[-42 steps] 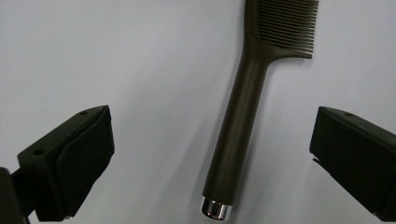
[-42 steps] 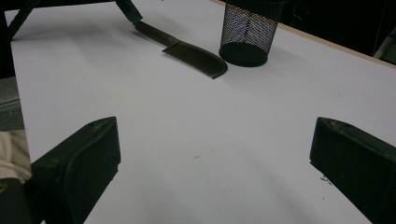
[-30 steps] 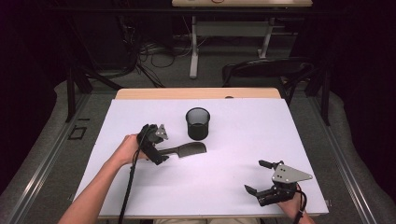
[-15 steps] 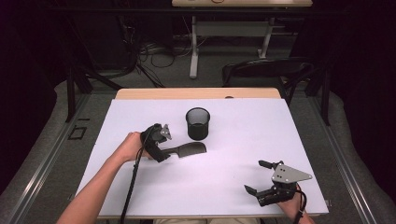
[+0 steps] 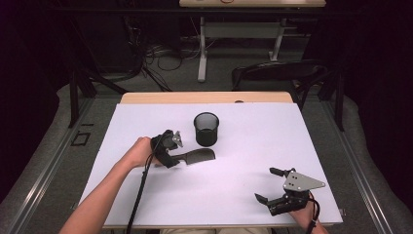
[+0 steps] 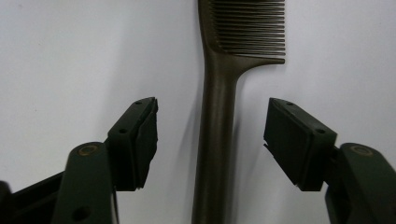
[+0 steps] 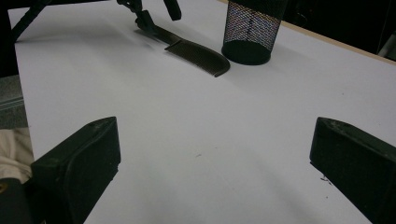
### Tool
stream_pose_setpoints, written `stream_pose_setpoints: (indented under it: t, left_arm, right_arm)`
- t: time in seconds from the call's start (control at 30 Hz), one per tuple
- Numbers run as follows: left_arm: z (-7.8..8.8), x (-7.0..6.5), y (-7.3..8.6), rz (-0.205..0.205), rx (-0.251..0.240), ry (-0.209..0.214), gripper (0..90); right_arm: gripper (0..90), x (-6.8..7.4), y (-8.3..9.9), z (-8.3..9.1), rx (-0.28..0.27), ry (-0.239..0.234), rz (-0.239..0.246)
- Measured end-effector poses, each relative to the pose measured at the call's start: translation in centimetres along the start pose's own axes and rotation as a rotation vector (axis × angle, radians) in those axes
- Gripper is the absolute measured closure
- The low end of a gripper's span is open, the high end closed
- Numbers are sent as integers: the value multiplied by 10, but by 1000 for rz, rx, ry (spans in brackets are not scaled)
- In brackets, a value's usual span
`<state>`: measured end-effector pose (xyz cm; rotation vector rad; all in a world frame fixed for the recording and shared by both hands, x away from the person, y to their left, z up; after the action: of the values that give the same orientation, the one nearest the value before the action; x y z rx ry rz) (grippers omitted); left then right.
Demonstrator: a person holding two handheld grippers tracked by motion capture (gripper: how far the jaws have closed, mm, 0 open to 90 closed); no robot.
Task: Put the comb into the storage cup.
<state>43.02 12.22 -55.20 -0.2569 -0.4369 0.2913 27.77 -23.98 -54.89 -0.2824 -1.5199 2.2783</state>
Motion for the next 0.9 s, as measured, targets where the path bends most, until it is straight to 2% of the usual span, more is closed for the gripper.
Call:
stream_pose_setpoints:
  t: [0.1,0.33,0.53,0.9]
  left_arm:
    - [1,0,-2,-10,11,-1,432]
    - [-3,0,-4,-32,34,22,525]
    - [-8,-1,-6,-37,53,20,615]
    - [-12,-3,-11,-69,53,30,670]
  right_arm:
    - [15,0,0,-1,-2,2,2]
    - [15,0,0,0,4,0,0]
    - [15,0,0,0,6,0,0]
    - [15,0,0,0,5,-4,3]
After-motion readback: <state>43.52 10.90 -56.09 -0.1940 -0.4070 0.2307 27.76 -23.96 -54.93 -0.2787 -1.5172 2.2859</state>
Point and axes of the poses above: each handheld gripper's, and its own axes: z roughly backward along the jaws, y roughly out of its underside, x roughly to its left, the point moved 4 cm from there along -z, roughly forward along the jaws, and after that the axes turned 14 degrees about -y, right-handed, at the moved point
